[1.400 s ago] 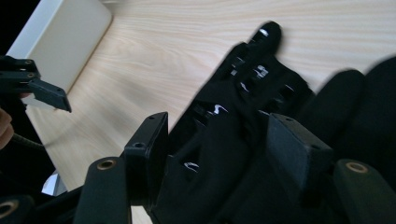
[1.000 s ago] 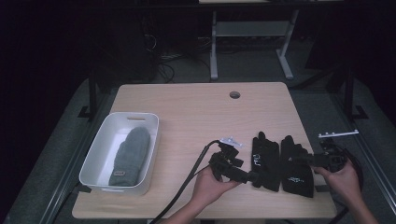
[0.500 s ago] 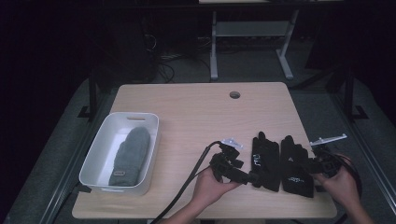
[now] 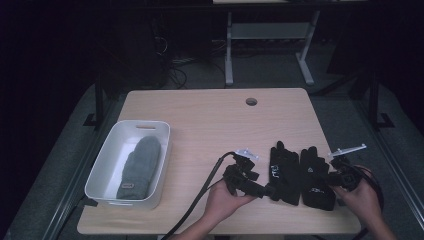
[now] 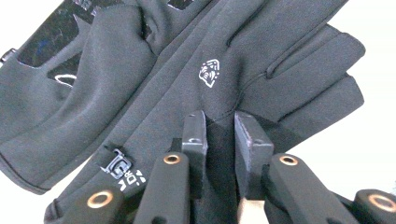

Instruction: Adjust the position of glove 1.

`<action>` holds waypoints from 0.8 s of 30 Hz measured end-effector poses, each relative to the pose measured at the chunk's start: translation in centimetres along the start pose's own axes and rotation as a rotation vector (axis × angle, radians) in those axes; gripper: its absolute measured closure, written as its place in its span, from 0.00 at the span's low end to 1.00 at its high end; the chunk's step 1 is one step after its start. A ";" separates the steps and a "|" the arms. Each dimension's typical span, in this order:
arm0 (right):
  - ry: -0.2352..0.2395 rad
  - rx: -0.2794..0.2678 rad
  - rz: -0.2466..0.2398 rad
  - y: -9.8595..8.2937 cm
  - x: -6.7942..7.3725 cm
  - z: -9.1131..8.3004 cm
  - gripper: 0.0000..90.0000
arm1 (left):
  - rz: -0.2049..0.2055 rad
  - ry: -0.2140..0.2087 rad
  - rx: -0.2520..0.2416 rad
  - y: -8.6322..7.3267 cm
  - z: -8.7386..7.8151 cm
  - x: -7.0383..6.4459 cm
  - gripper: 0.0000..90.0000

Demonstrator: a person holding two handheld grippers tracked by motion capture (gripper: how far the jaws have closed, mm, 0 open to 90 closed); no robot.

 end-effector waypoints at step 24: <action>0.090 -0.160 0.006 4.3 2.9 -3.9 0.84 | -0.005 0.010 -0.020 0.0 -1.1 0.3 0.23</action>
Point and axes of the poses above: each handheld gripper's, and its own axes: z roughly forward along the jaws, y roughly out of its top, x roughly to its left, the point moved 1 cm from there along z, roughly forward along the jaws, and after that the axes turned 11 degrees about -z, right-handed, at the moved point
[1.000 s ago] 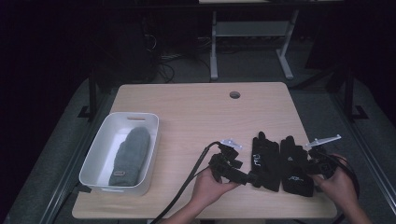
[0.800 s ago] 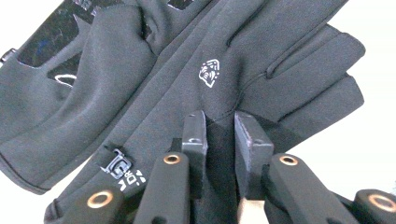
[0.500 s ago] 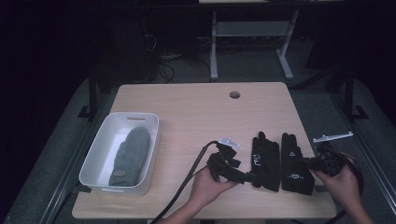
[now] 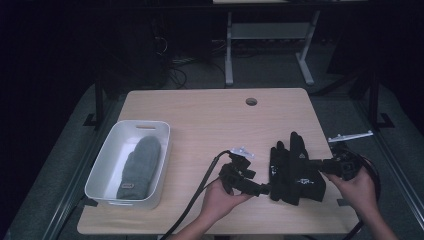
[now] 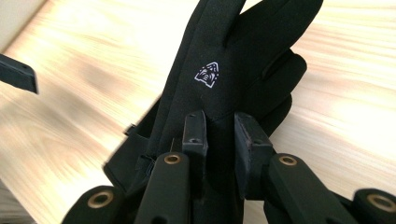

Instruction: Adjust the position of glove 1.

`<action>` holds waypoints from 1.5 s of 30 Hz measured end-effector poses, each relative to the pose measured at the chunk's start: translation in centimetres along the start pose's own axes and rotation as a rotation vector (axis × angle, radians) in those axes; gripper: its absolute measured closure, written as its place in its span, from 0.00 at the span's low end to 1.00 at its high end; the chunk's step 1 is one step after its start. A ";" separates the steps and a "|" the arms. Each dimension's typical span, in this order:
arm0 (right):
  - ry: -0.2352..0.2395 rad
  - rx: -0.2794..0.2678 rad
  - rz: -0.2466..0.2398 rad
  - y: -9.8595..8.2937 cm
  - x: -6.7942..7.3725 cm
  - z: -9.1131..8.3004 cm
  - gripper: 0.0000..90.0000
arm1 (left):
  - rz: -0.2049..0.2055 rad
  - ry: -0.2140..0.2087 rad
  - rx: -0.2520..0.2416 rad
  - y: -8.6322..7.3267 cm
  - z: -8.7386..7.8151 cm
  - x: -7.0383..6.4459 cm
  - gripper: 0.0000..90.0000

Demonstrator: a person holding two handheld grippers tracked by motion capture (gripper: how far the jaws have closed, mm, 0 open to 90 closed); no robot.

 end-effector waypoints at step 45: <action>0.024 0.099 0.024 -2.2 1.8 4.3 0.86 | -0.032 0.004 0.035 -1.0 1.3 1.0 0.24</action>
Point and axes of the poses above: each handheld gripper's, and its own axes: z roughly forward along the jaws, y roughly out of its top, x roughly to its left, the point moved 1 cm from there along z, roughly forward along the jaws, and after that the axes turned 11 degrees about -z, right-handed, at the moved point
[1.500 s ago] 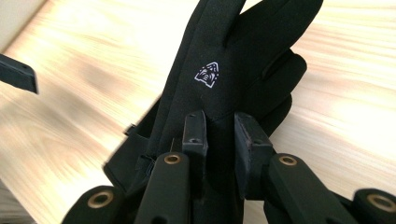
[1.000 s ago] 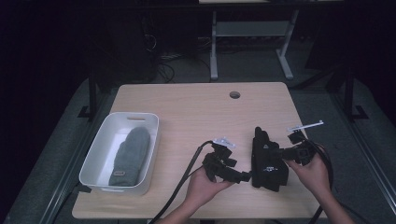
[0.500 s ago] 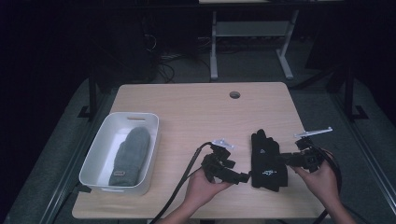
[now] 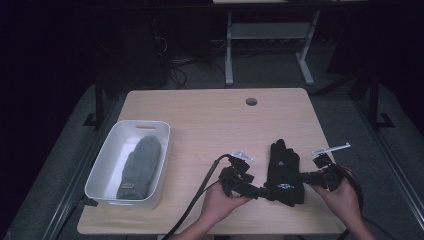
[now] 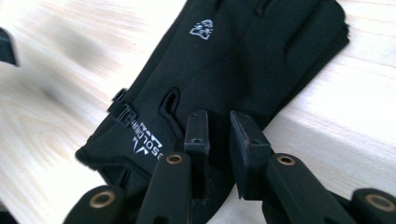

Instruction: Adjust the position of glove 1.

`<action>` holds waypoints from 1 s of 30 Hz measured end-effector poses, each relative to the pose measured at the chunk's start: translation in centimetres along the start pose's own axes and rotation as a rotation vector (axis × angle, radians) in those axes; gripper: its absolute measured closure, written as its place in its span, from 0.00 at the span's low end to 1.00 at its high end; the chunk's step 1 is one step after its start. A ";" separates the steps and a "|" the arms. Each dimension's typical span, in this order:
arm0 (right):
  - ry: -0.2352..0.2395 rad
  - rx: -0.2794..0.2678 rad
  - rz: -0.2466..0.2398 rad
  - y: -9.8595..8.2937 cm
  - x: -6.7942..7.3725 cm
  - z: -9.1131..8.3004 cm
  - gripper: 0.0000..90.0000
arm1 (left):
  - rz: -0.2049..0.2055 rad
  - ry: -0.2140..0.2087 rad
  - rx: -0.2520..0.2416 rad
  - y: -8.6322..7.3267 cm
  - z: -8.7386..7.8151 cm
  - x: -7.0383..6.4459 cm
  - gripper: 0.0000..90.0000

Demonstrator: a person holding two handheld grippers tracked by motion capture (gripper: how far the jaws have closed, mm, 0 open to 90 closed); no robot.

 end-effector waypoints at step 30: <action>-0.093 -0.113 0.112 2.2 -4.6 2.1 0.42 | -0.026 0.140 0.083 0.5 5.6 1.3 0.38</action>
Point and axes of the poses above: each handheld gripper's, and its own axes: z roughly forward along the jaws, y roughly out of its top, x roughly to its left, the point moved 1 cm from there along z, roughly forward along the jaws, and after that the axes turned 11 degrees about -z, right-handed, at the moved point
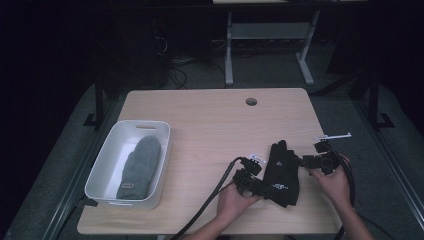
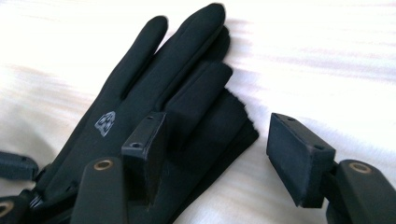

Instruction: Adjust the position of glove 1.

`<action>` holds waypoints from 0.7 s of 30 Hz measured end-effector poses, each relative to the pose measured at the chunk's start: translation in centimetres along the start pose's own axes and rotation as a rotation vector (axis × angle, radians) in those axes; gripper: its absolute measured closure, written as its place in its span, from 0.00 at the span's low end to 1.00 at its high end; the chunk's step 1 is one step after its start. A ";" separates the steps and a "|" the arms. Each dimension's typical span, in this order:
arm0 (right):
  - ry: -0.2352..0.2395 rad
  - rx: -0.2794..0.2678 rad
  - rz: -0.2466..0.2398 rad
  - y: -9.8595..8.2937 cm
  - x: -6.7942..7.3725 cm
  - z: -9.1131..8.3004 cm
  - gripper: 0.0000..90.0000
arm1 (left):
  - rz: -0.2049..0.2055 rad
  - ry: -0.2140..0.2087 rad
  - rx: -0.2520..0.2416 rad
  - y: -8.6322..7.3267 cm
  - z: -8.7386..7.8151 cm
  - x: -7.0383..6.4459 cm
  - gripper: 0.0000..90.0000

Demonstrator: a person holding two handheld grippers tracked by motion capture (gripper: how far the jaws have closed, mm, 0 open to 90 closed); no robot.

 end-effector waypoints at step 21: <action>-0.010 0.049 -0.040 0.3 0.3 1.2 0.54 | 0.005 -0.012 0.004 0.1 0.2 -0.5 0.36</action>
Point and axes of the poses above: each handheld gripper's, and its own axes: z roughly forward along the jaws, y roughly out of its top, x roughly to its left, the point moved 1 cm from there along z, roughly forward along the jaws, and after that the axes turned 11 degrees about -z, right-handed, at the moved point
